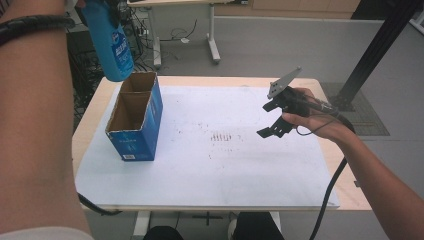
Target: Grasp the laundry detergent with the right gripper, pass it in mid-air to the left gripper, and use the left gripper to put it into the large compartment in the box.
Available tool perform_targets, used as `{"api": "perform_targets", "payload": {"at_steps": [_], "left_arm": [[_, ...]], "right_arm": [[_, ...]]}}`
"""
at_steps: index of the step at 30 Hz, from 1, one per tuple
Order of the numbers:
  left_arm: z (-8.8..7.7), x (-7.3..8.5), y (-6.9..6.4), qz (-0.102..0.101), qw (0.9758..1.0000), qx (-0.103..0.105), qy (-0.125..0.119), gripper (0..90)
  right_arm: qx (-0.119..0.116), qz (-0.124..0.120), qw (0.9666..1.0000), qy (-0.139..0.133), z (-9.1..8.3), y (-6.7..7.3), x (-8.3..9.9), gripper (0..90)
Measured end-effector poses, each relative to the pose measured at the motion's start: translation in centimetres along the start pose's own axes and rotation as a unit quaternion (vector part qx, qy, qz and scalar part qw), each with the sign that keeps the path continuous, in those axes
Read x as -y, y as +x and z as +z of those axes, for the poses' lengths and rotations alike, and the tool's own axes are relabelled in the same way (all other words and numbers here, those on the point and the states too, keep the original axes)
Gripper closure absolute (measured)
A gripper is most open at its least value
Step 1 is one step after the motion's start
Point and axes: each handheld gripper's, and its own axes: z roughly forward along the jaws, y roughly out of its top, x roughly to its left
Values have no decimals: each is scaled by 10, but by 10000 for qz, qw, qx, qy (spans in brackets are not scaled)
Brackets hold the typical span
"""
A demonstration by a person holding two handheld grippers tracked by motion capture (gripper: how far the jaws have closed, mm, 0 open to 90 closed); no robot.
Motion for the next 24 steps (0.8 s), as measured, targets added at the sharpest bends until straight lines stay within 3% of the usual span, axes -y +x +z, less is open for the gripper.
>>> {"api": "perform_targets", "payload": {"at_steps": [12, 24], "left_arm": [[19, -1, 0, 18, 9999, 31, 99, 375], [66, 5, 11, -48, 9993, 140, 340, 375]], "right_arm": [[20, 16, 10000, -3, 0, 1, 3, 33], [28, 15, 10000, -4, 1, 3, 6, 33]]}}
